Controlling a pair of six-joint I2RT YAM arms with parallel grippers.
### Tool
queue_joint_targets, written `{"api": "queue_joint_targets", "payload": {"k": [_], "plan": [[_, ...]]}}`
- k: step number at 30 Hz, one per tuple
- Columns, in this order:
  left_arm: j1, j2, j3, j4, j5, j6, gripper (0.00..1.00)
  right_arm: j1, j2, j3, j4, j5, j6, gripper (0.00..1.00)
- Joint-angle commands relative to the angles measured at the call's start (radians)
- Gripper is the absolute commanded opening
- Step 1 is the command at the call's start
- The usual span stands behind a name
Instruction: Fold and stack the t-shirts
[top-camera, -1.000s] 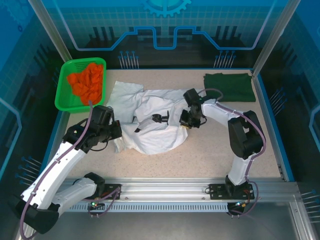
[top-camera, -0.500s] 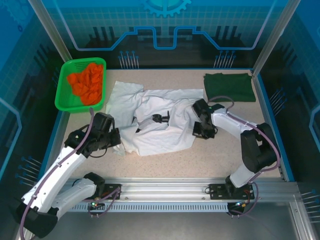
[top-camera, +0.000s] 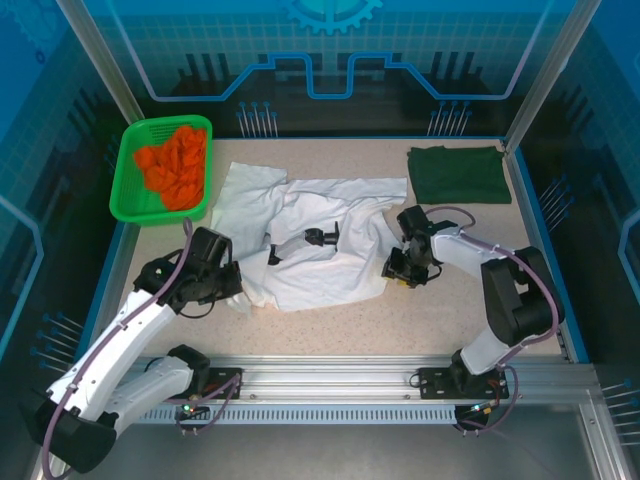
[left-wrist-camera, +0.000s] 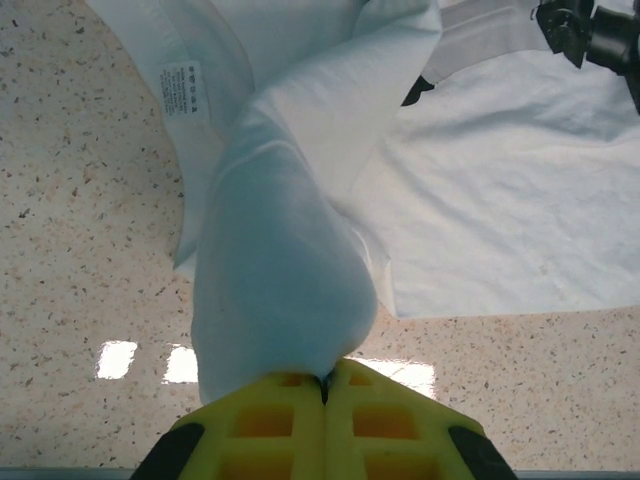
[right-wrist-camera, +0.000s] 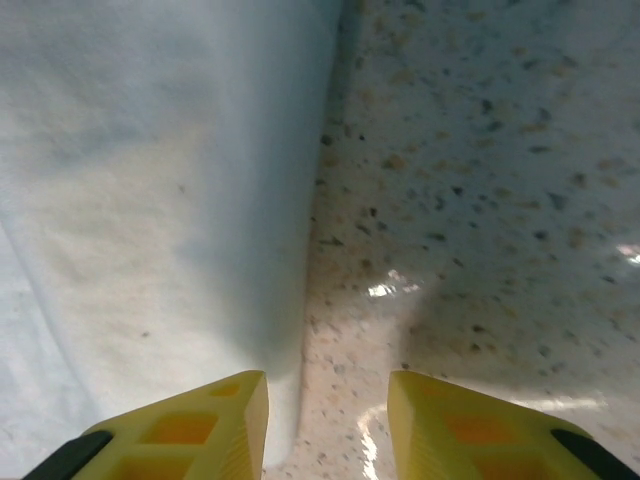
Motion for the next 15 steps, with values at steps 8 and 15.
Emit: {"api": "queue_joint_targets", "payload": {"k": [8, 15], "plan": [[0.007, -0.003, 0.032, 0.01, 0.02, -0.021, 0.0, 0.023, 0.125, 0.075, 0.069, -0.073, 0.024, 0.3], [0.006, 0.002, 0.027, 0.032, 0.019, -0.023, 0.0, 0.035, 0.167, 0.126, 0.055, -0.073, 0.021, 0.13]]}}
